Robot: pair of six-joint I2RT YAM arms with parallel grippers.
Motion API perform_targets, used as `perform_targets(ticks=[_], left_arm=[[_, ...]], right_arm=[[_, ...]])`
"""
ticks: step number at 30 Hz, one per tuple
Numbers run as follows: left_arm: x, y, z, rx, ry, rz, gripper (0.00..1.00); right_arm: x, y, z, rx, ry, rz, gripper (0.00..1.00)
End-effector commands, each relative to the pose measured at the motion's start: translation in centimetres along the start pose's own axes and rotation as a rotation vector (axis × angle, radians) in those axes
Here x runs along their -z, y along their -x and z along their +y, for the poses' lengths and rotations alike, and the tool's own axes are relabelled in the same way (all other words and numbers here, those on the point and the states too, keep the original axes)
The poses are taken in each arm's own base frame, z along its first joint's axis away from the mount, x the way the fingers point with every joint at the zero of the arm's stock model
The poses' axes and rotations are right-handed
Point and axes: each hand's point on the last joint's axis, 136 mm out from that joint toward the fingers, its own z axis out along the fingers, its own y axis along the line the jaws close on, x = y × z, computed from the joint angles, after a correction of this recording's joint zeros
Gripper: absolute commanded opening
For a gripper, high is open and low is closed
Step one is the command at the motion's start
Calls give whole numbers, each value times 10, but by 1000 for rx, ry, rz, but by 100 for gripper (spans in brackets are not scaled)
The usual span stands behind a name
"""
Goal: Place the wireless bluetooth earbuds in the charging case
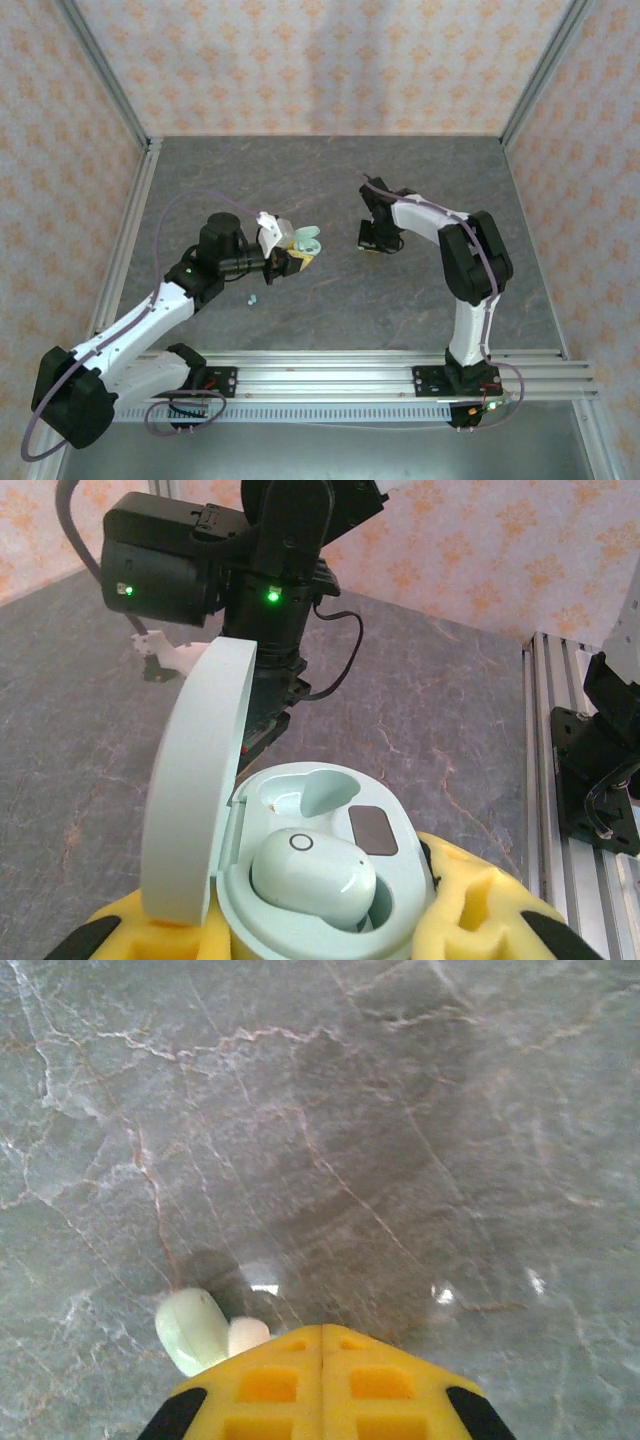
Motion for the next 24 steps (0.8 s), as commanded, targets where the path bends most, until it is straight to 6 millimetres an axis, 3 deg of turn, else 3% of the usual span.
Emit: perform_targets(ticks=[1,5,9,15,24], left_arm=[[10,16,-3,-49,27,-45,8],[14,15,-4,-52,37,-47,9],[16,14,-5,-50,44,-49,9],[17,13,-4,-46,52,-56,9],[17,11,-3,-45,63,-49,9]], right_arm=[[34,4,-8,34,-17,-68,0],[52,4,-3,124,-28,-105,4],[56,3,5,214,-75,-118,18],[43,0,20,322,-129,-88,28],[24,1,33,410,-169,-42,29]])
